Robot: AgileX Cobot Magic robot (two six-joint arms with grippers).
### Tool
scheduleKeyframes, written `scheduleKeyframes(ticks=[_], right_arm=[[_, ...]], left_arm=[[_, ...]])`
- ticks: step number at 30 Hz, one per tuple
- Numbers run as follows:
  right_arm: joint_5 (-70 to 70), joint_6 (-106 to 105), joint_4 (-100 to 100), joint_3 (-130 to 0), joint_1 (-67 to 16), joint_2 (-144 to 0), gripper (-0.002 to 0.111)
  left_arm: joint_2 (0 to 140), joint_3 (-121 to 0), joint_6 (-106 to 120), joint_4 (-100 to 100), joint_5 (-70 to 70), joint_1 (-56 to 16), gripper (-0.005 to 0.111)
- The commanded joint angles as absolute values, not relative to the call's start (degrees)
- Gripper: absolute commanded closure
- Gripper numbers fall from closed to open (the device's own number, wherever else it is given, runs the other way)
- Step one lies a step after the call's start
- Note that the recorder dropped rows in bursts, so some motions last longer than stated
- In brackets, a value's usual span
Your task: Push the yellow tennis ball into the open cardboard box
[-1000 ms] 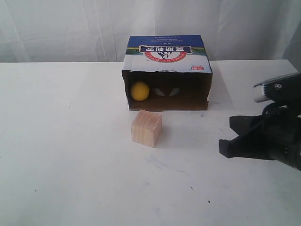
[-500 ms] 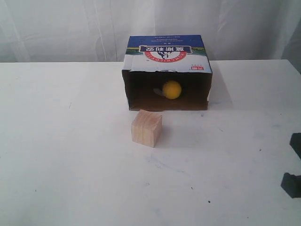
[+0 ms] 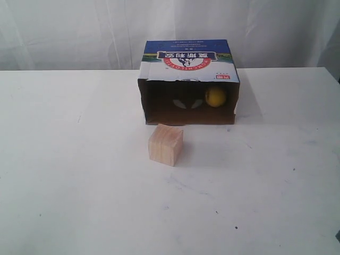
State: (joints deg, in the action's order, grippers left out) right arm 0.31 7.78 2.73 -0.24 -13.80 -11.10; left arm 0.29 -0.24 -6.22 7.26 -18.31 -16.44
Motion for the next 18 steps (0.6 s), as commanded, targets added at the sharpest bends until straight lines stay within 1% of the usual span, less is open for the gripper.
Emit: scheduleKeyframes(ticks=[1,11,18], right_arm=[[4.57,7.70,3.07,0.00,-13.61,-7.65,0.108],[6.51,7.70,3.07,0.00,-13.61,-2.06,0.108],[6.41,7.70,3.07,0.00,-13.61,-1.63,0.108]], left_arm=[[0.00,0.00,-6.09,7.38,-19.23,-16.73,0.107],[0.00,0.00,-6.09,7.38,-19.23,-16.73,0.107],[0.00,0.00,-6.09,7.38,-19.23,-16.73,0.107]])
